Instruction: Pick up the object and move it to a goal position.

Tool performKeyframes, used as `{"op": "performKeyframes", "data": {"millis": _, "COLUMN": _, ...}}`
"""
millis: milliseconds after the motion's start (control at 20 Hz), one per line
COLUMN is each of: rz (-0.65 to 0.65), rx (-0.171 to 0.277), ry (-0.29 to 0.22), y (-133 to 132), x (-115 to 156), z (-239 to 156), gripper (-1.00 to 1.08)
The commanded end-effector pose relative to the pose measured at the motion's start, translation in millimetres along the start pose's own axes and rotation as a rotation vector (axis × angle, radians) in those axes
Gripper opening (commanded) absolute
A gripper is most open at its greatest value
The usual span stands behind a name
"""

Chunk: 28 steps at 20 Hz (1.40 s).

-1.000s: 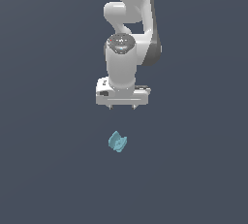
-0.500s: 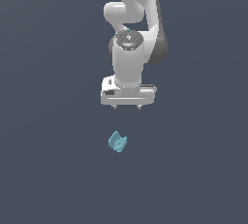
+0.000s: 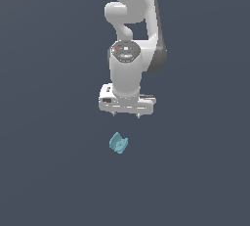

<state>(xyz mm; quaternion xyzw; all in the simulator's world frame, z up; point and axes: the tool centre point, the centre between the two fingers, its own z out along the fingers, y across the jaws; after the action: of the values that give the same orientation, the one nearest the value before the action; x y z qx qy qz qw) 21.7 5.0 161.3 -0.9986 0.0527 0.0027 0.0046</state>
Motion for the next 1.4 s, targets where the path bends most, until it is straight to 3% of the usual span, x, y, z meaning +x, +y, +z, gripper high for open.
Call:
{"op": "performKeyframes", "data": {"millis": 0, "rz": 0.054, "rx": 0.001, "ry": 0.0, "y": 2.9, "x": 10.2, "z": 7.4, "gripper": 1.0}}
{"op": "performKeyframes", "data": {"millis": 700, "rz": 0.391, "rx": -0.004, "ry": 0.005, "y": 22.2, "x": 68.1, "z": 60.1, "gripper": 1.0}}
{"op": "performKeyframes", "data": {"millis": 1350, "rz": 0.449, "rx": -0.007, "ry": 0.007, "y": 25.5, "x": 76.7, "z": 75.1, "gripper": 1.0}}
